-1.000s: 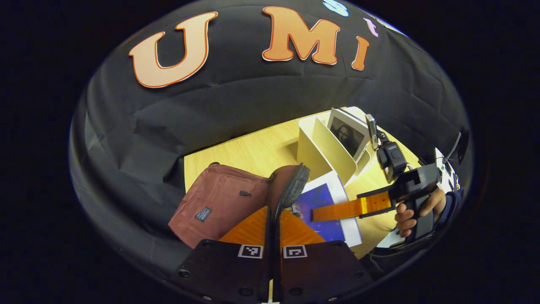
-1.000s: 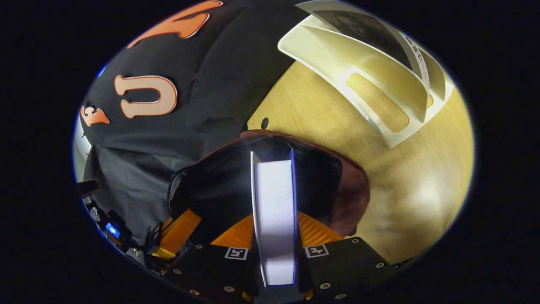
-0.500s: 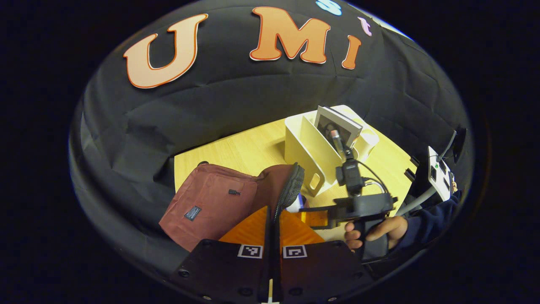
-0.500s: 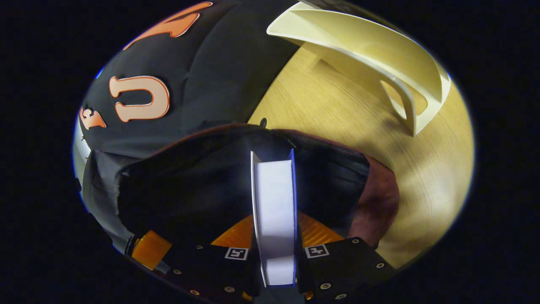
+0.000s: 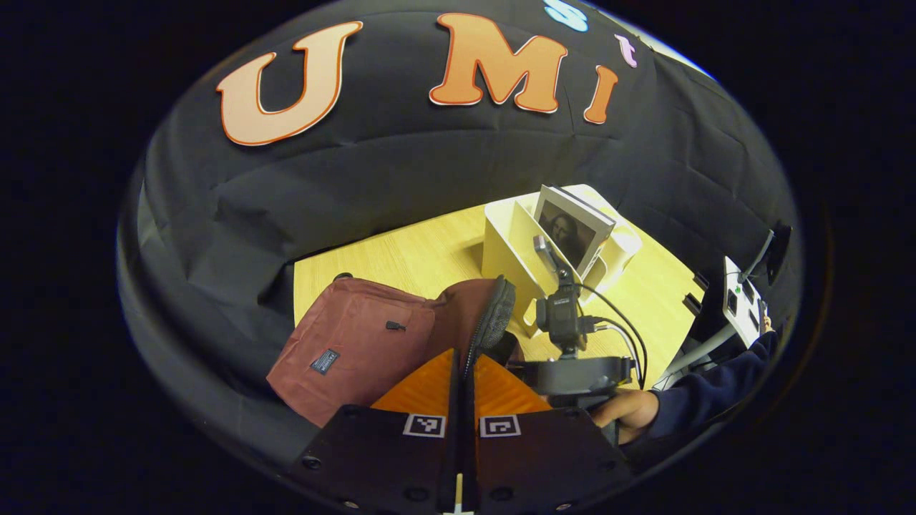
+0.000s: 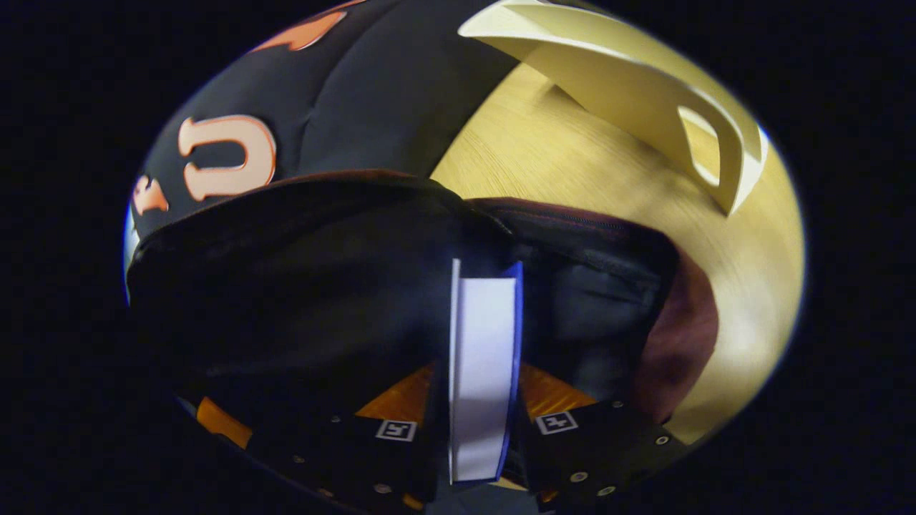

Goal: Open the schoolbag, grab two books from the bookshelf and put them into the schoolbag.

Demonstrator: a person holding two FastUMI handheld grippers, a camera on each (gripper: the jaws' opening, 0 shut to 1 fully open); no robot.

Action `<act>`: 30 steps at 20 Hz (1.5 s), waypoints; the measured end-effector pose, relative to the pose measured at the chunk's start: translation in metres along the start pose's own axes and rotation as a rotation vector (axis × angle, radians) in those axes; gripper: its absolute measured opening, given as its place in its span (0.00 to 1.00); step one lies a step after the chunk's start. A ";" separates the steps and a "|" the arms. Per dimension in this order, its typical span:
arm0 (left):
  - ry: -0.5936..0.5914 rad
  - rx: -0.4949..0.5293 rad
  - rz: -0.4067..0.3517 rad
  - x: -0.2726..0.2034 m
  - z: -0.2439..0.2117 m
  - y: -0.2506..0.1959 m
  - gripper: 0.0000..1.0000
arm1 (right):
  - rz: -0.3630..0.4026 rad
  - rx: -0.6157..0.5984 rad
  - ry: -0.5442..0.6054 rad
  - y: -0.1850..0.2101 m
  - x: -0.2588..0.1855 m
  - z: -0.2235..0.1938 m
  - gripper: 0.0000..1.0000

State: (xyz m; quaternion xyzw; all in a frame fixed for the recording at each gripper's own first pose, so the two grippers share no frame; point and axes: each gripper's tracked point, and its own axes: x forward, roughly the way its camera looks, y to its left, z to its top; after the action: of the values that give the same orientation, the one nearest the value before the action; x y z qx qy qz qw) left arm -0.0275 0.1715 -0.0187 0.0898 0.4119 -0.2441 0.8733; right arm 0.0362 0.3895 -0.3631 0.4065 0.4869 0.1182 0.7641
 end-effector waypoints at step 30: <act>0.022 -0.064 0.019 0.027 -0.015 -0.018 0.04 | -0.525 -0.709 -0.010 -0.057 -0.245 0.193 0.97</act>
State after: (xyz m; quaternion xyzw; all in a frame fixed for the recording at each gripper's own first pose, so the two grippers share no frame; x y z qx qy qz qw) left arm -0.0323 0.1519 -0.0485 0.0685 0.4283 -0.2213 0.8734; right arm 0.0639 0.1139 -0.2090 -0.0176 0.4993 0.0778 0.8627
